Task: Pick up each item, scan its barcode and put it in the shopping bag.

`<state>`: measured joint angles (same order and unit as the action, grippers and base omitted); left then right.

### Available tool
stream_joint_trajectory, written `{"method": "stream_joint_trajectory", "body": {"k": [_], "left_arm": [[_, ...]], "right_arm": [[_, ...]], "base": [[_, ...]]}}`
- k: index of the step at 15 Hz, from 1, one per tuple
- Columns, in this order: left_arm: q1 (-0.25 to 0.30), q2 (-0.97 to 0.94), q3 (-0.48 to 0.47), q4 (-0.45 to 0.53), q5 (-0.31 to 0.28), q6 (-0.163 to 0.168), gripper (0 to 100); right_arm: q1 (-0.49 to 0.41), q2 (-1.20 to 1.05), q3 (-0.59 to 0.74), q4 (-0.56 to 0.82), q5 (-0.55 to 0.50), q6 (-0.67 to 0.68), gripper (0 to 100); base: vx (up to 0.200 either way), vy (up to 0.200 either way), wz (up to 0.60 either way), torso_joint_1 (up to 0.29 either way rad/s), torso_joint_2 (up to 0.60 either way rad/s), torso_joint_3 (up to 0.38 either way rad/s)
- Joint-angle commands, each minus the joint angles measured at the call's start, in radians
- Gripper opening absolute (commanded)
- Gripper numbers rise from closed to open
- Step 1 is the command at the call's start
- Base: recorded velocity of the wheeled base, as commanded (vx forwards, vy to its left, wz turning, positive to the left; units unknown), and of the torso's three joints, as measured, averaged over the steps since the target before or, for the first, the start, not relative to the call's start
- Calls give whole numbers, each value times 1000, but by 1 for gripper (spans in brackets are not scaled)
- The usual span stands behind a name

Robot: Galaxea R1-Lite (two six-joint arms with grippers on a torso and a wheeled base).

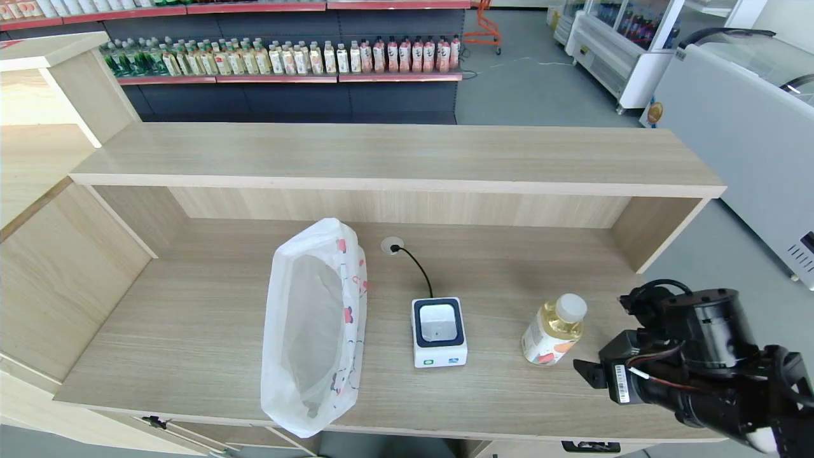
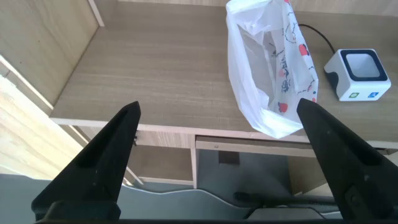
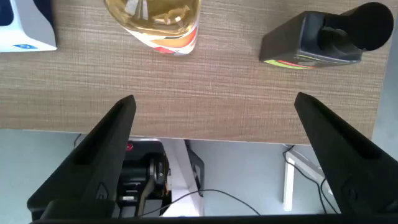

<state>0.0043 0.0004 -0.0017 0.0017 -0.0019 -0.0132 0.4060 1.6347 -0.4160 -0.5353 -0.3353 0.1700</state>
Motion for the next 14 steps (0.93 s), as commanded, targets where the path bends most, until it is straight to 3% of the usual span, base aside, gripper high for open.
{"method": "stream_joint_trajectory", "body": {"k": [1, 6, 12, 14], "left_arm": [[0, 0, 0, 0, 0, -1, 100], [0, 0, 0, 0, -1, -1, 100], [0, 0, 0, 0, 0, -1, 100], [0, 0, 0, 0, 0, -1, 100]], "right_arm": [[45, 166, 2, -72, -33, -1, 100], [108, 344, -58, -272, -113, -18, 100], [103, 407, -96, -390, -114, -69, 100], [102, 452, -104, -479, -110, -142, 100]], "base": [[0, 0, 0, 0, 0, 0], [0, 0, 0, 0, 0, 0], [0, 0, 0, 0, 0, 0], [0, 0, 0, 0, 0, 0]]}}
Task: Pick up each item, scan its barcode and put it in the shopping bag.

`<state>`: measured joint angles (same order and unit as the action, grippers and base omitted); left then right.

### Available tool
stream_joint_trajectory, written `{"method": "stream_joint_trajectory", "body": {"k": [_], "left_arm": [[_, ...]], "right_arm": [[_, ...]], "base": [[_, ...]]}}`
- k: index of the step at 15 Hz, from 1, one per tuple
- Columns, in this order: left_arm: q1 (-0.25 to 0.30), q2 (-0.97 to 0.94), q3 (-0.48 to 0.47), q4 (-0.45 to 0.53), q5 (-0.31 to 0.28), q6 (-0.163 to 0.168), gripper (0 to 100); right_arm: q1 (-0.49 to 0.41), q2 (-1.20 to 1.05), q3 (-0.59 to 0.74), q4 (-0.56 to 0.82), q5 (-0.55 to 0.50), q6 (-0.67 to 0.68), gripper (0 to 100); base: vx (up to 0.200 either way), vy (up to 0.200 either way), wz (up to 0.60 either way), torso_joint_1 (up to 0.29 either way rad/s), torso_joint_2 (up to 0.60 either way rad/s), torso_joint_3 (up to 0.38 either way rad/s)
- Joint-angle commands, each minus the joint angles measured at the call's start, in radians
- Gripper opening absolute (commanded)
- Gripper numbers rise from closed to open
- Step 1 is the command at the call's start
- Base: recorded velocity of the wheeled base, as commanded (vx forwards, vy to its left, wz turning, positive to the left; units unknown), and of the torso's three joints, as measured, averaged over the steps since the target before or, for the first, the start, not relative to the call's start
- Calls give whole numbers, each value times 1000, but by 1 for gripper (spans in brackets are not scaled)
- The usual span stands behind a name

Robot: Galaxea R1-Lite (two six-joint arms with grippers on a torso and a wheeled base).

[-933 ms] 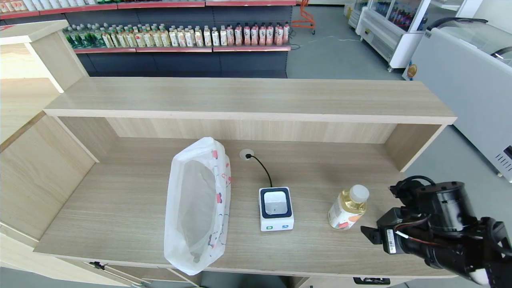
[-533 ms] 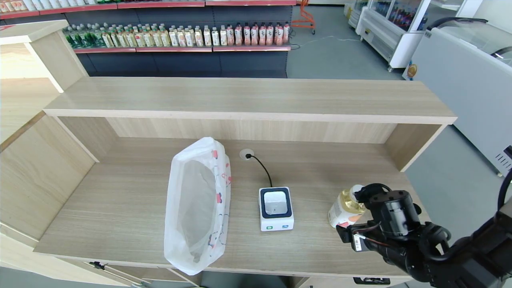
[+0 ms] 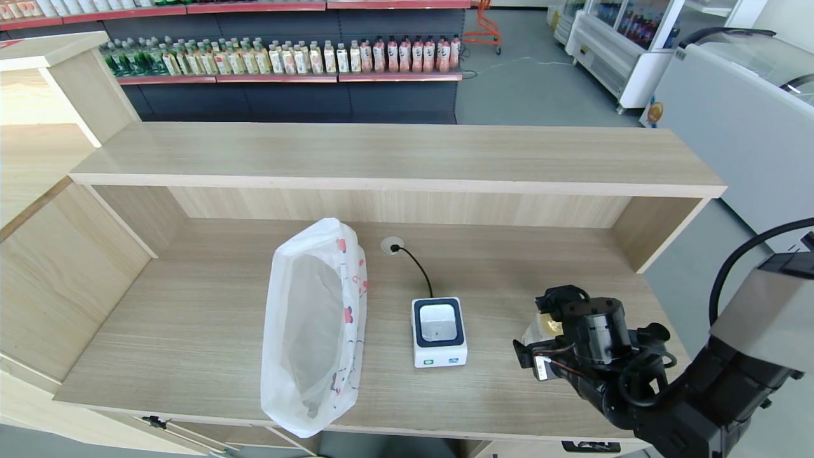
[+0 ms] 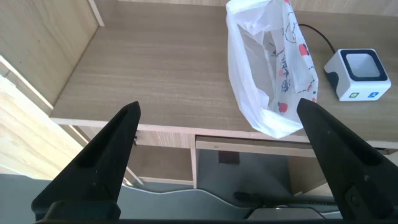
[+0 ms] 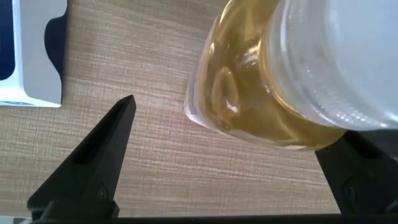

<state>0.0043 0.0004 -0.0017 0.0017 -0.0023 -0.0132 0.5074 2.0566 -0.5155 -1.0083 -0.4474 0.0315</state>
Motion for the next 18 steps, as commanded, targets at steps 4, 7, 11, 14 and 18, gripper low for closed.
{"method": "stream_joint_trajectory", "body": {"k": [4, 7, 11, 14, 18], "left_arm": [[0, 0, 0, 0, -1, -1, 100], [0, 0, 0, 0, -1, -1, 100], [0, 0, 0, 0, 1, -1, 100], [0, 0, 0, 0, 1, -1, 100], [0, 0, 0, 0, 1, -1, 100]], "right_arm": [[0, 63, -32, -39, 6, -28, 100], [-4, 89, -60, -61, 6, -41, 100], [-58, 99, -86, -62, 9, -81, 100], [-78, 125, -109, -104, 64, -84, 100], [-76, 160, -162, -139, 122, -85, 100]], "base": [[0, 0, 0, 0, 0, 0], [0, 0, 0, 0, 0, 0], [0, 0, 0, 0, 0, 0], [0, 0, 0, 0, 0, 0], [0, 0, 0, 0, 0, 0]]}}
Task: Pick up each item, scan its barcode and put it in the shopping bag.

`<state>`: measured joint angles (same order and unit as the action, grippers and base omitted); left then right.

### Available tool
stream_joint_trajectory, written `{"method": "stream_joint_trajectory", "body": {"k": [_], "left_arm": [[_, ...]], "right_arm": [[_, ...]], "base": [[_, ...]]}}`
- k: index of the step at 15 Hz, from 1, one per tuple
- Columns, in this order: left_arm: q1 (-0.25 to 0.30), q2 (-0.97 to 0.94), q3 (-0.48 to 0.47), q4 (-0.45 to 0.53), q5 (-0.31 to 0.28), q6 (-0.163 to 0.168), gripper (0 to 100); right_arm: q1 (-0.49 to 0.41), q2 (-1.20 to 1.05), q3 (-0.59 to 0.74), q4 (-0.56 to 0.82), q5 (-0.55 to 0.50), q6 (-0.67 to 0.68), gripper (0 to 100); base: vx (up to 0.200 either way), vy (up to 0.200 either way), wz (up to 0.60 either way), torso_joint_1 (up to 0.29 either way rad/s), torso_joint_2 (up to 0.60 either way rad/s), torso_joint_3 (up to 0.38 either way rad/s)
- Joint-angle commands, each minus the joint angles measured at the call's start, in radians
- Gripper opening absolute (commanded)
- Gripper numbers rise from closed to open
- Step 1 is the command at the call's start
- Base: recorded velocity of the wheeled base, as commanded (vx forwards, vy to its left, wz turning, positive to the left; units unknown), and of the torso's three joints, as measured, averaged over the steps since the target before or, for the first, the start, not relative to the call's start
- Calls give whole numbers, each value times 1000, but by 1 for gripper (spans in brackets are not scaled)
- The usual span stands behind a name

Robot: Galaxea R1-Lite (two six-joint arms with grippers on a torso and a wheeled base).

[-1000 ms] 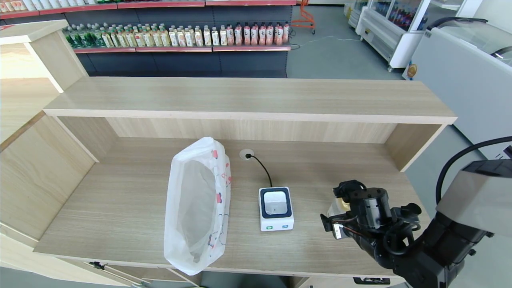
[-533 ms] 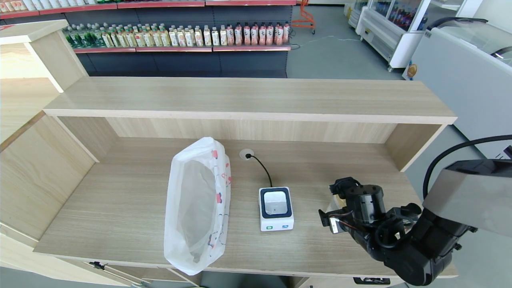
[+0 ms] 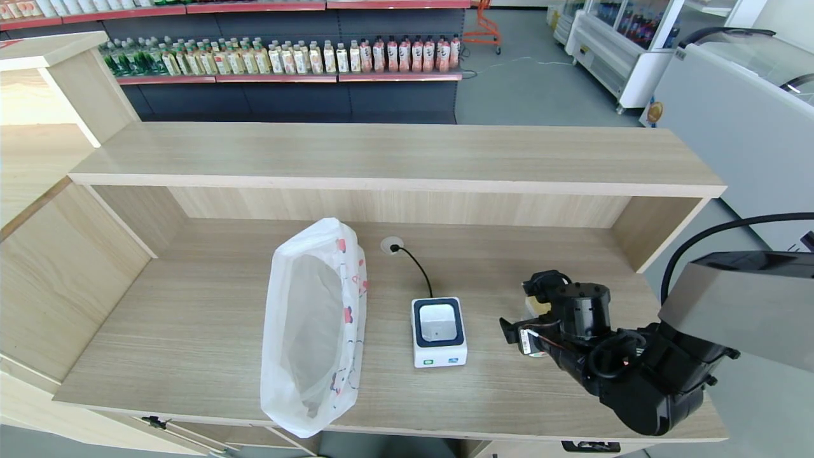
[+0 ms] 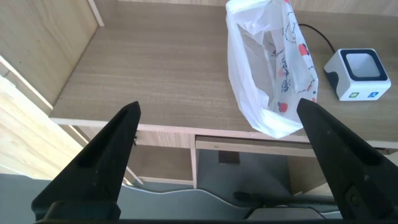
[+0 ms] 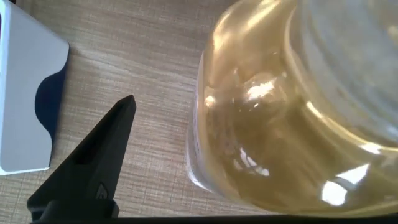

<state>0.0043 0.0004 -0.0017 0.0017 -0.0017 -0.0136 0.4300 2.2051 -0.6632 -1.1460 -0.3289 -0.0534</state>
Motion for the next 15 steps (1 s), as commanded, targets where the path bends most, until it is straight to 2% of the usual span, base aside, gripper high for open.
{"method": "stream_joint_trajectory", "body": {"k": [1, 2, 15], "left_arm": [[0, 0, 0, 0, 0, 0, 100], [0, 0, 0, 0, 0, 0, 100], [0, 0, 0, 0, -1, 0, 100]], "right_arm": [[0, 11, -27, -5, 24, 0, 100], [0, 10, -38, -5, 28, -6, 0], [-4, -39, -26, -18, 41, -16, 0]], "base": [[0, 0, 0, 0, 0, 0], [0, 0, 0, 0, 0, 0], [0, 0, 0, 0, 0, 0]]}}
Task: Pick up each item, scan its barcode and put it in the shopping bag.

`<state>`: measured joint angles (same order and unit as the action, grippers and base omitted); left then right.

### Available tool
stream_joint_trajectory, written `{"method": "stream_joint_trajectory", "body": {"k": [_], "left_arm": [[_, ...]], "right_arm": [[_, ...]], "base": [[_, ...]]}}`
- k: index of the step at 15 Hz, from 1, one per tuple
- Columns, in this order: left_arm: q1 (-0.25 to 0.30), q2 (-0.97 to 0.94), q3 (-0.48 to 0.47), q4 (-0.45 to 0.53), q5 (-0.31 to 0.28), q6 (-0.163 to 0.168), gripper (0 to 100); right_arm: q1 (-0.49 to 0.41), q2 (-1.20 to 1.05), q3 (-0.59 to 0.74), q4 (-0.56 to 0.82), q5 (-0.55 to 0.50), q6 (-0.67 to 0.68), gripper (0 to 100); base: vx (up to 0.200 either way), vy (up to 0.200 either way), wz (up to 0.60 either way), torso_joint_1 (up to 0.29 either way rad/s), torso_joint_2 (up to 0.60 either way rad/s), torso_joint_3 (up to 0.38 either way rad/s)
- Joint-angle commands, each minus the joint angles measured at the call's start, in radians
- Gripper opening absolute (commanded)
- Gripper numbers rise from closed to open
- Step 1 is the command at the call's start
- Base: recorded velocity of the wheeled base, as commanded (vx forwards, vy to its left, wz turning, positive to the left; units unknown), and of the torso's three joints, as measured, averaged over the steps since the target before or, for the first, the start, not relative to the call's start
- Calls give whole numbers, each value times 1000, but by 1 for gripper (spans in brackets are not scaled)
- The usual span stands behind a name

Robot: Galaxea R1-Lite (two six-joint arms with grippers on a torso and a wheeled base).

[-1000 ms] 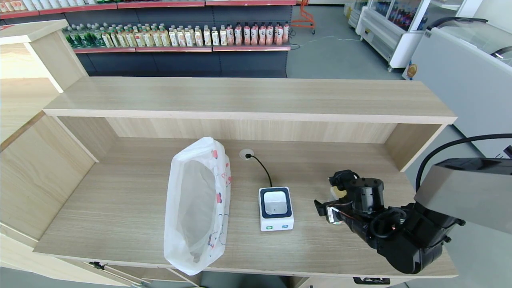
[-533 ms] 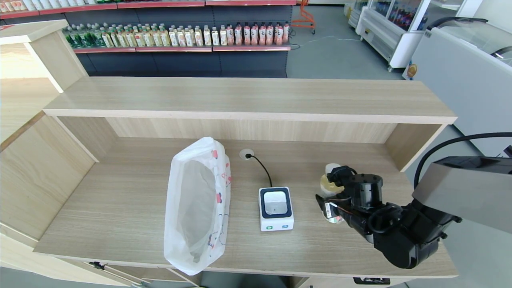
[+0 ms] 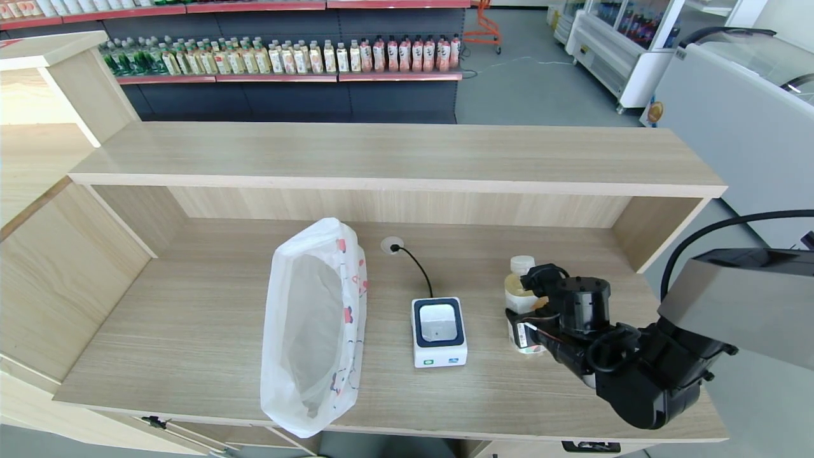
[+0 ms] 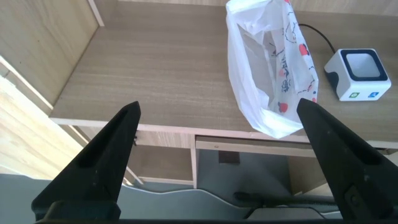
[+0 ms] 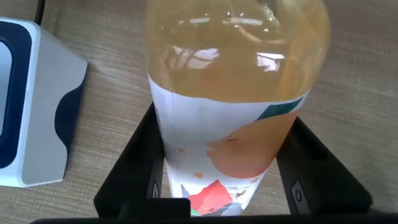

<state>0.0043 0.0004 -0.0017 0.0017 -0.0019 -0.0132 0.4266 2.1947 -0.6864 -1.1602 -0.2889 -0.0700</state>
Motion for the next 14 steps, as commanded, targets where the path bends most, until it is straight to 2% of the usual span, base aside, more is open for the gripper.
{"method": "stream_joint_trajectory", "body": {"k": [1, 3, 5, 7, 8, 9, 10, 11, 14], "left_arm": [[0, 0, 0, 0, 0, -1, 100], [0, 0, 0, 0, 0, -1, 100], [0, 0, 0, 0, 0, -1, 100], [0, 0, 0, 0, 0, -1, 100], [0, 0, 0, 0, 0, -1, 100], [0, 0, 0, 0, 0, -1, 100], [0, 0, 0, 0, 0, -1, 100], [0, 0, 0, 0, 0, -1, 100], [0, 0, 0, 0, 0, -1, 100]], "right_arm": [[-3, -69, -4, 1, 53, 32, 0], [-31, -162, 18, 17, 157, 81, 0], [-85, -250, 67, 17, 321, 108, 0], [-149, -351, 134, 17, 537, 157, 0], [-164, -380, 149, 22, 596, 177, 0], [-190, -451, 188, 25, 731, 223, 0], [-192, -474, 200, 25, 768, 237, 0], [-193, -524, 223, 28, 849, 271, 0], [-172, -635, 240, 162, 982, 291, 0]], "base": [[0, 0, 0, 0, 0, 0], [0, 0, 0, 0, 0, 0], [0, 0, 0, 0, 0, 0], [0, 0, 0, 0, 0, 0], [0, 0, 0, 0, 0, 0], [0, 0, 0, 0, 0, 0], [0, 0, 0, 0, 0, 0], [0, 0, 0, 0, 0, 0], [0, 0, 0, 0, 0, 0]]}}
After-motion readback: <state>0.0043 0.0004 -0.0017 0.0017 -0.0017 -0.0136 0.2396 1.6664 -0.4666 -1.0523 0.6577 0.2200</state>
